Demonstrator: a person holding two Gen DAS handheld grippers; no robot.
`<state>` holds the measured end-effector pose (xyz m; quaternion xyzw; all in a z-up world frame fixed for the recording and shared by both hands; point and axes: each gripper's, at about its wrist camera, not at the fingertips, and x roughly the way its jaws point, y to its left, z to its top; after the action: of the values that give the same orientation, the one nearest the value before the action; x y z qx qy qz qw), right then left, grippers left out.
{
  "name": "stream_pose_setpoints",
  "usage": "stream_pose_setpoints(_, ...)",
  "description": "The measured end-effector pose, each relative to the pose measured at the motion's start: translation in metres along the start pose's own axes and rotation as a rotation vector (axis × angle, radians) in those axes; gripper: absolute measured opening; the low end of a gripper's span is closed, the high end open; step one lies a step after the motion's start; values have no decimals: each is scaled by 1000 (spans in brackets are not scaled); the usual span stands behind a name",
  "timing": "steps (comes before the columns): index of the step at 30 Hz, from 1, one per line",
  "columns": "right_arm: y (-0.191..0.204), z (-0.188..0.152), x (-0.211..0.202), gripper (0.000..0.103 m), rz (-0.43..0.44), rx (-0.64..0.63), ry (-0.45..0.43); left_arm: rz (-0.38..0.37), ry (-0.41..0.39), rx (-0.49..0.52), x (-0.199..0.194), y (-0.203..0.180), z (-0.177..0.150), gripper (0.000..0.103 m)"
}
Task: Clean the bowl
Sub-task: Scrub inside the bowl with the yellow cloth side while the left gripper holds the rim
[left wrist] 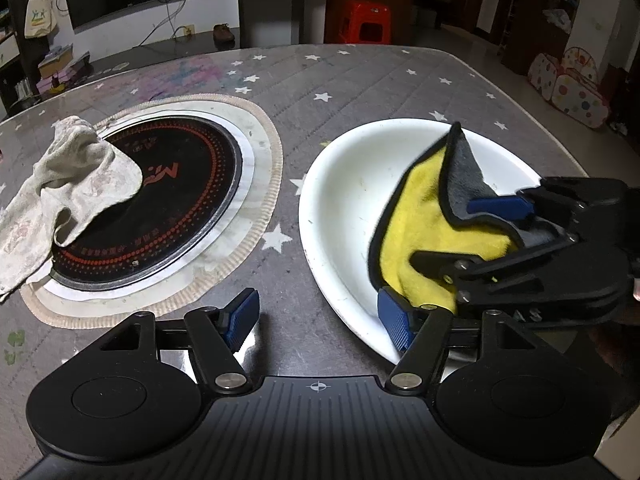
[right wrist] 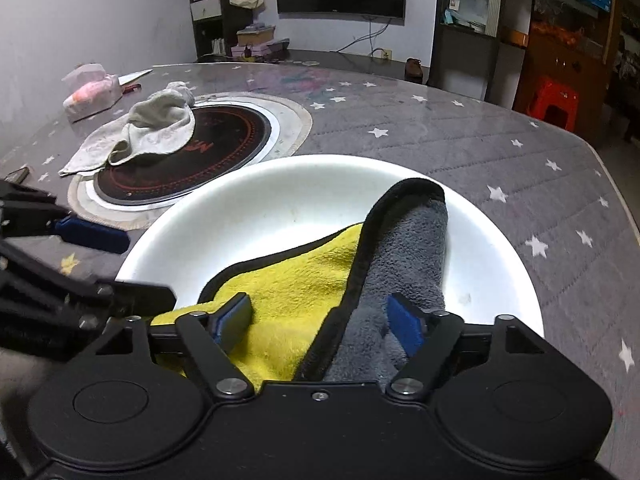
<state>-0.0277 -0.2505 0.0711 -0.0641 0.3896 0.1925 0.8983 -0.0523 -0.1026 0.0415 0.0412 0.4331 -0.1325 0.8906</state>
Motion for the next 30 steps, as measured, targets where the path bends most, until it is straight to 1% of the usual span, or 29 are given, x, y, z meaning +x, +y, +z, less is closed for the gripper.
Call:
stream_pose_setpoints(5, -1, 11, 13, 82, -4, -10, 22, 2, -4, 4, 0, 0, -1, 68)
stream_pose_setpoints(10, -2, 20, 22, 85, -5, -19, 45, 4, -4, -5, 1, 1, -2, 72)
stream_pose_setpoints(14, -4, 25, 26, 91, -3, -24, 66, 8, -5, -1, 1, 0, -2, 73)
stream_pose_setpoints(17, -4, 28, 30, 92, -5, -41, 73, 7, -4, -6, 1, 1, -2, 73)
stream_pose_setpoints(21, -7, 27, 28, 92, 3, -50, 84, 10, -5, -4, 0, 0, -3, 73)
stream_pose_setpoints(30, -11, 10, 10, 92, 18, -35, 96, 13, -5, -2, 0, 0, -2, 73)
